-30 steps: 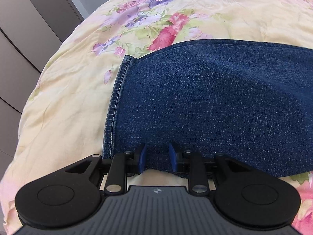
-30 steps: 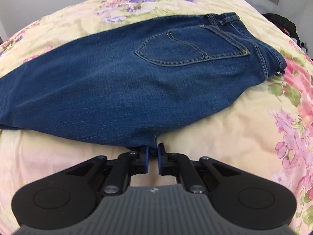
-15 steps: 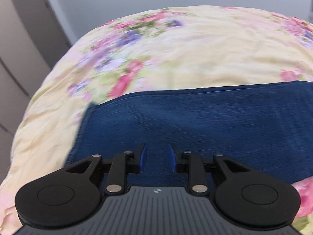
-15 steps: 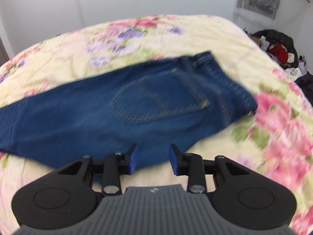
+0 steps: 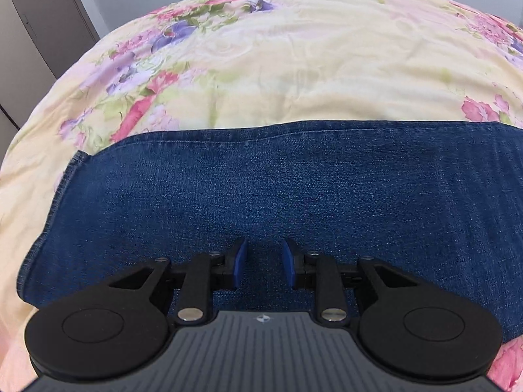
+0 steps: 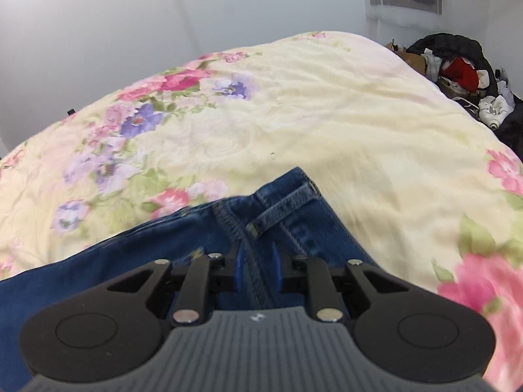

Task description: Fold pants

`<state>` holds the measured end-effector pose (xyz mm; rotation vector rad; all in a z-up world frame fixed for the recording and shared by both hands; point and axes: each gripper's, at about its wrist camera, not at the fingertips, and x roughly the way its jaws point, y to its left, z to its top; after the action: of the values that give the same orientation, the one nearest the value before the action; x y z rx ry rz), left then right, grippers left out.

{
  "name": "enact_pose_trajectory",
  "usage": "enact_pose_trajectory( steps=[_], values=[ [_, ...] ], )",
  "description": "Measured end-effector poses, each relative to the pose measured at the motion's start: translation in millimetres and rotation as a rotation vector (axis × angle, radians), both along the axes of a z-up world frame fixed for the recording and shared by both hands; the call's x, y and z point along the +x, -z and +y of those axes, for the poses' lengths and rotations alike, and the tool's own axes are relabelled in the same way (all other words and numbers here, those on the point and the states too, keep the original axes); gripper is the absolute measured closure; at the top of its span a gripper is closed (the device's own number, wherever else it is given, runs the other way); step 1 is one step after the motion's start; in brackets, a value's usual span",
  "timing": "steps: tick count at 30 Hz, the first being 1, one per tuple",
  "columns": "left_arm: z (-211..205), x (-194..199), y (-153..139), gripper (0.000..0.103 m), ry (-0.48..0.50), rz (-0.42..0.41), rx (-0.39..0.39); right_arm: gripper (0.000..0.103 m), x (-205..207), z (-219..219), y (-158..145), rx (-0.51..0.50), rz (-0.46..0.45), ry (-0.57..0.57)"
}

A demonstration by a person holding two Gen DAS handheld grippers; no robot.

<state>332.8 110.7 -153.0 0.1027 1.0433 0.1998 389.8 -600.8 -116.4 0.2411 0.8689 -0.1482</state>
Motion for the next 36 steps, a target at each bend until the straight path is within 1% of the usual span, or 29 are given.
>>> enact_pose_trajectory(
  steps=[2,6,8,10,13,14,15,17,19,21,23,25,26,28,29,30,31,33,34,35,36],
  values=[
    [0.2,0.5,1.7,0.071,0.005,0.005,0.003,0.103,16.4,-9.0,16.9,0.013,0.025,0.023],
    [-2.1,2.8,4.6,0.071,0.013,0.02,0.016,0.103,33.3,-25.3,35.7,0.076,0.024,0.065],
    [-2.4,4.8,5.5,0.071,0.006,0.024,0.022,0.103,36.6,-24.0,36.3,0.07,0.031,0.069],
    [-4.7,3.8,5.3,0.071,0.01,0.023,0.035,0.103,35.0,-21.2,30.4,0.05,0.035,0.058],
    [-6.1,2.2,5.4,0.071,0.008,0.016,0.036,0.103,15.7,-22.7,9.9,0.04,0.019,0.034],
    [-5.4,2.0,5.9,0.071,0.004,0.012,0.031,0.093,3.5,-23.4,-0.4,0.025,0.012,0.017],
    [-5.1,1.5,6.4,0.071,0.002,0.007,0.029,0.089,-7.9,-24.8,-8.5,0.011,0.007,0.004],
    [-5.7,-1.0,6.8,0.071,0.0,-0.004,0.03,0.067,-41.1,-33.4,-27.1,-0.011,-0.015,0.004],
    [-6.8,-2.9,7.2,0.071,0.0,-0.012,0.034,0.06,-72.9,-51.0,-37.8,0.011,-0.029,0.058],
    [-6.7,-3.6,7.1,0.071,-0.006,-0.016,0.031,0.057,-102.8,-73.9,-38.1,0.085,-0.024,0.147],
    [-5.9,-3.7,6.9,0.071,-0.012,-0.019,0.025,0.056,-130.5,-98.1,-25.7,0.209,-0.004,0.248],
    [-6.2,-4.1,6.6,0.071,-0.017,-0.02,0.024,0.055,-146.8,-113.8,-6.9,0.343,-0.004,0.317],
    [-6.4,-3.5,6.6,0.071,-0.019,-0.019,0.025,0.054,-151.0,-118.6,3.9,0.429,-0.017,0.346],
    [-6.6,-3.4,6.7,0.071,-0.03,-0.021,0.024,0.054,-158.2,-126.3,29.9,0.65,-0.073,0.415],
    [-6.5,-3.4,7.0,0.071,-0.036,-0.022,0.022,0.052,-160.4,-127.2,41.0,0.726,-0.104,0.444],
    [-6.7,-3.8,7.4,0.071,-0.041,-0.024,0.022,0.052,-160.6,-126.8,52.2,0.78,-0.13,0.47],
    [-6.8,-4.0,7.8,0.071,-0.044,-0.026,0.022,0.053,-160.5,-126.5,60.5,0.804,-0.148,0.493],
    [-7.2,-3.6,8.3,0.071,-0.046,-0.026,0.025,0.063,-158.9,-126.0,75.5,0.853,-0.179,0.544],
    [-7.2,-3.5,8.3,0.071,-0.043,-0.025,0.027,0.081,-158.1,-125.5,76.4,0.847,-0.187,0.557],
    [-7.0,-3.3,8.4,0.071,-0.039,-0.023,0.03,0.084,-154.4,-124.2,71.9,0.82,-0.186,0.539],
    [-6.9,-3.3,8.6,0.071,-0.034,-0.023,0.031,0.088,-150.7,-121.3,61.7,0.763,-0.186,0.496]
  ],
)
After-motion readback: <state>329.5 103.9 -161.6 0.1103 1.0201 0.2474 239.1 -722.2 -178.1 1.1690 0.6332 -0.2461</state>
